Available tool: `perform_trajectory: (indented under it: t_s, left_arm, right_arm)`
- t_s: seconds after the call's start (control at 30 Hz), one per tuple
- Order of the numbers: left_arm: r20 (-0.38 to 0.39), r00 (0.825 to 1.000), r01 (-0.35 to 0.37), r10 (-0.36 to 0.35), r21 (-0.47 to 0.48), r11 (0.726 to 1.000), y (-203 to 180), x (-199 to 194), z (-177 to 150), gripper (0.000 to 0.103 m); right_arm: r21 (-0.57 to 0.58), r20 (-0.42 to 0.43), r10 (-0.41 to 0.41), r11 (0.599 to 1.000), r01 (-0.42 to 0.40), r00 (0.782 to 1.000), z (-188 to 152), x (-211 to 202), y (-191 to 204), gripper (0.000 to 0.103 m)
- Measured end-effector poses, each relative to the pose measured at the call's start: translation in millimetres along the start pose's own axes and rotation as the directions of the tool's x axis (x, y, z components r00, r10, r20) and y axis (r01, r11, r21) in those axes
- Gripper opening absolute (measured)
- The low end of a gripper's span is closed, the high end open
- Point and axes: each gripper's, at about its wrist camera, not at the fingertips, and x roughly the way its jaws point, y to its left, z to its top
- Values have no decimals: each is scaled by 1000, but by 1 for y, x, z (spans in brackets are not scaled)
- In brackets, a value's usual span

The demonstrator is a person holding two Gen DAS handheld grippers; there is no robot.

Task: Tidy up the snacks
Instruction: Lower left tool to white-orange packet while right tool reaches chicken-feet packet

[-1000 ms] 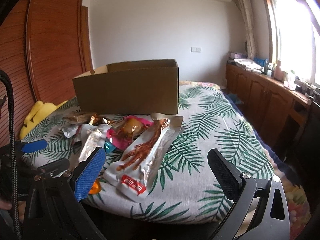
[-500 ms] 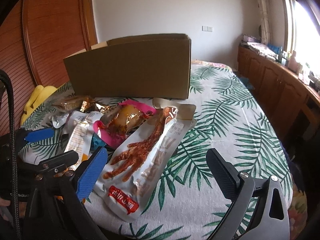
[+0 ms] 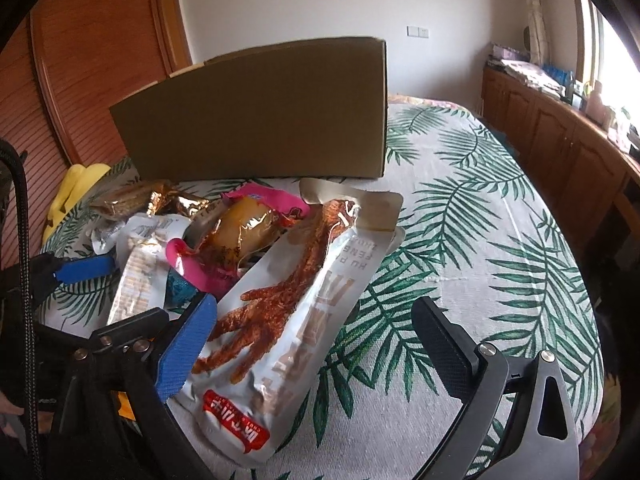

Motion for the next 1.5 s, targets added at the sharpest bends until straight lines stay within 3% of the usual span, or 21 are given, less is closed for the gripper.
perform_trajectory:
  t_s: [0.27,0.57,0.83,1.03,1.2,1.27,1.4,1.5]
  left_arm:
    - [-109,994,-8,6,-17,1000,3,10,6,97]
    - [-173,985,30,-28,8,1000,9,11,11,97]
    - [-161,983,93,-93,-9,996,41,6,14,94]
    - [-125,985,119,-123,-37,992,51,4,17,79]
    - [-97,989,104,-109,-54,993,49,3,20,74]
    - [-80,991,104,-109,-59,993,47,1,19,62]
    - [-54,990,123,-128,-91,988,49,0,19,49]
    - [-44,986,156,-162,-114,981,56,-2,17,42]
  right_arm:
    - [36,-61,28,999,-26,998,8,18,-6,100]
    - [8,-114,33,999,-32,993,15,26,-4,100]
    - [-45,-155,5,999,-12,988,16,29,-8,99]
    - [-61,-158,-6,998,-3,987,18,31,-8,99]
    - [-86,-150,-19,996,6,989,17,32,-1,96]
    - [-104,-150,-17,995,1,989,16,31,4,91]
    - [-124,-153,-12,992,-7,988,14,30,6,87]
    - [-131,-151,-7,991,-13,989,14,27,3,75]
